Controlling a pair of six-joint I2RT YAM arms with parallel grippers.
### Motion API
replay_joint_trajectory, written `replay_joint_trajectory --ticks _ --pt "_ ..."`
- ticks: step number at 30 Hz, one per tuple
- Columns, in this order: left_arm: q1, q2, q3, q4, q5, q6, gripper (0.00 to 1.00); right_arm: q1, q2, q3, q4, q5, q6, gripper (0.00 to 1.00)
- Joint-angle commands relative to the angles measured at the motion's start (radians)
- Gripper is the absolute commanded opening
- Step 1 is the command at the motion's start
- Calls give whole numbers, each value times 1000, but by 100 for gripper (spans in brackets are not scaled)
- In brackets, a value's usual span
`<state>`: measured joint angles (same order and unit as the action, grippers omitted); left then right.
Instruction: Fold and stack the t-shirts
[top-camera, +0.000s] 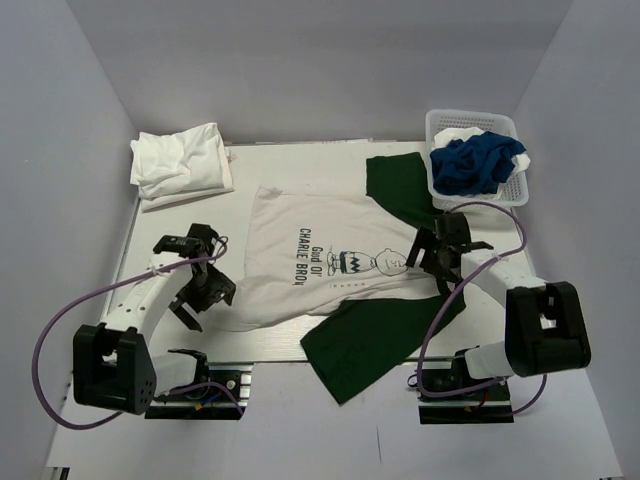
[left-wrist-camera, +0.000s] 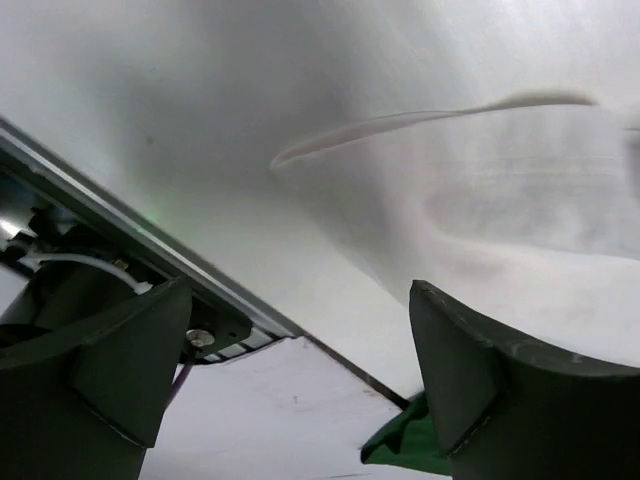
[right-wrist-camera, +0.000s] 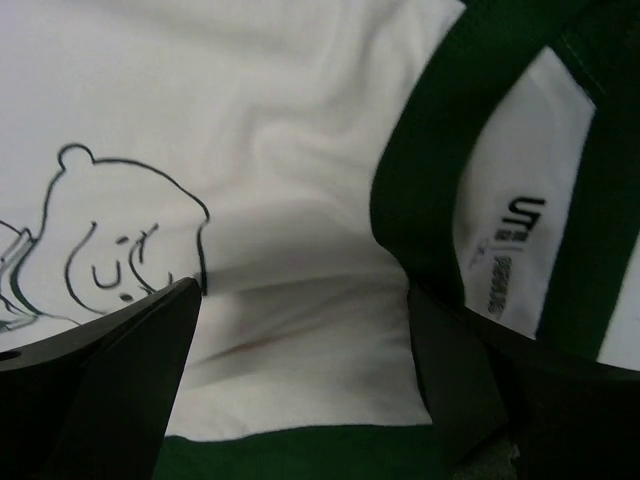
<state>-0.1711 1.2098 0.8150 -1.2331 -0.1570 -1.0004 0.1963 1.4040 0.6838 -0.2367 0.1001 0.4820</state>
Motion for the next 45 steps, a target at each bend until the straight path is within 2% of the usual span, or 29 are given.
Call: replay_joint_trajectory --ticks 1,3,4,5,7,9,10,11,12,13,14,16,20,22,25,26,28,29,31,32,34,37,39,41,43,45 --pt "2 5 75 82 -22 6 100 -6 -77 -26 -72 50 -62 90" --pt "2 34 114 176 -32 66 100 0 -128 -33 -46 38 -79 90" --pt "2 81 125 234 -15 95 100 5 -137 -36 -21 -5 -100 90" --pt "2 114 156 362 34 133 100 12 -154 -36 -12 -22 -106 90" --pt "2 193 203 460 59 199 100 32 -161 -27 28 -81 -114 90" --pt "2 362 335 533 64 252 100 67 -160 -1 57 -89 -137 90" --pt "2 429 395 520 45 262 100 78 -158 6 63 -129 -154 90" --pt "2 498 532 508 19 285 100 103 -151 14 66 -132 -164 90" --pt "2 636 602 473 1 299 98 110 -148 34 77 -135 -178 90" --pt "2 705 675 439 -9 313 96 117 -133 39 83 -137 -183 90" --pt "-7 768 814 414 -9 336 95 124 -119 48 85 -134 -186 90" --pt "-7 915 954 379 -18 370 88 137 -90 56 86 -116 -183 90" --pt "-17 1060 1101 346 -50 407 75 147 -56 59 86 -67 -174 90" --pt "-28 1071 1110 380 -50 430 72 149 -39 59 89 -63 -172 90" --pt "-39 1080 1090 449 -24 467 54 152 -10 59 89 -62 -169 90" --pt "-48 1080 1090 460 -24 479 35 149 3 59 91 -60 -168 90" --pt "-57 1080 1081 460 -33 488 6 152 16 56 88 -54 -164 90" --pt "-57 1080 1092 460 -33 488 0 152 19 51 88 -54 -164 90" --pt "-76 1053 1081 472 -47 517 0 155 18 48 91 -43 -167 90" --pt "-85 1035 1081 472 -100 517 0 153 13 37 89 -31 -172 90" --pt "-108 1022 1108 411 -212 499 0 155 -5 23 86 -5 -165 90" --pt "-148 1010 1194 313 -298 453 0 152 -22 11 94 -5 -161 90" --pt "-237 970 1158 287 -369 418 0 153 -31 -7 115 -25 -168 90" --pt "-330 959 1107 300 -369 393 0 155 -34 -15 117 -31 -171 90" --pt "-378 959 1063 300 -303 359 0 150 -34 -18 112 -40 -154 90" --pt "-451 973 1044 244 -294 321 0 146 -42 -29 106 -22 -122 90"
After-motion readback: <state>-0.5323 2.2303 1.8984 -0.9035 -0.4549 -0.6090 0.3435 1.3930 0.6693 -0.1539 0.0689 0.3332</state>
